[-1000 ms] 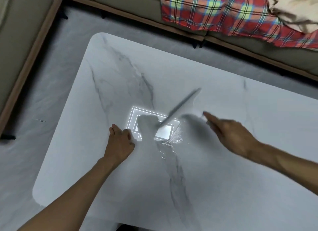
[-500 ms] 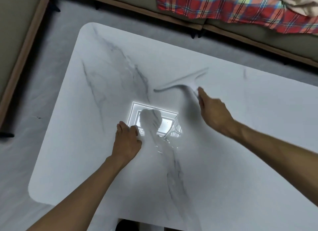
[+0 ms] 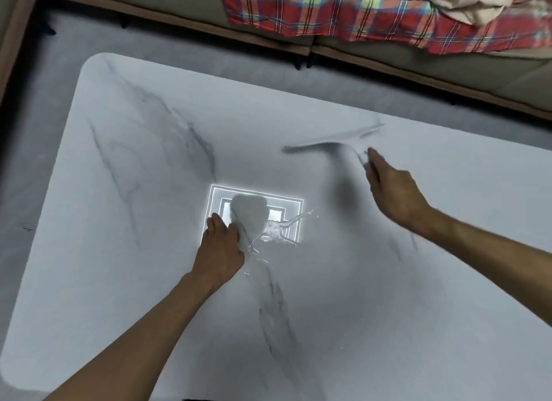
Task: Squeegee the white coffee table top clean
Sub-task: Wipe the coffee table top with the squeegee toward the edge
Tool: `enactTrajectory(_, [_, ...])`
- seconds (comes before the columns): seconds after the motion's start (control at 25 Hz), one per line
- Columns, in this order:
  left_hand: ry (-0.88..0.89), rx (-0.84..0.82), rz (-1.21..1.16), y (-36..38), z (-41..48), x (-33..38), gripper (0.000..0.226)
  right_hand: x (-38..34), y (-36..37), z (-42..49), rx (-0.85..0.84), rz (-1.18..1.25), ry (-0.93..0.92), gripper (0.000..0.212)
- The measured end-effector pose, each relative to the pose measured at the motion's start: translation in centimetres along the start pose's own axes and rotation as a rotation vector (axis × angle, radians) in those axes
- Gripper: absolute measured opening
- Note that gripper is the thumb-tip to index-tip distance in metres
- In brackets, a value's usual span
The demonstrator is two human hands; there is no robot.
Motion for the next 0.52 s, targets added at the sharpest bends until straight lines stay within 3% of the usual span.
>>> enactTrajectory(0.2, [-0.061,-0.068,-0.031,-0.2,1.0,0.5,0.022,0.8,-0.2,7.2,0.007,0.231,0.227,0.011])
enactTrajectory(0.28, [-0.056,-0.07,-0.026,-0.1,1.0,0.7,0.02,1.4,1.1,5.3,-0.049,0.116,0.165,0.017])
enactTrajectory(0.4, [-0.038,-0.076,-0.026,0.1,0.9,0.8,0.018,2.6,3.4,-1.8,-0.123,0.018,0.092,0.044])
enactTrajectory(0.52, [-0.049,-0.109,-0.052,0.1,1.1,0.6,0.015,3.0,5.0,-9.5,-0.269,-0.039,0.06,0.05])
Point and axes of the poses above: each hand's wrist, its own z-axis towards the middle knuckle, its own y-axis out of the palm, x = y × z, the point moved 6 cm from there along z, towards the middle knuckle, and after that the axes turned 10 degrees about -y, right-handed, at the moved point
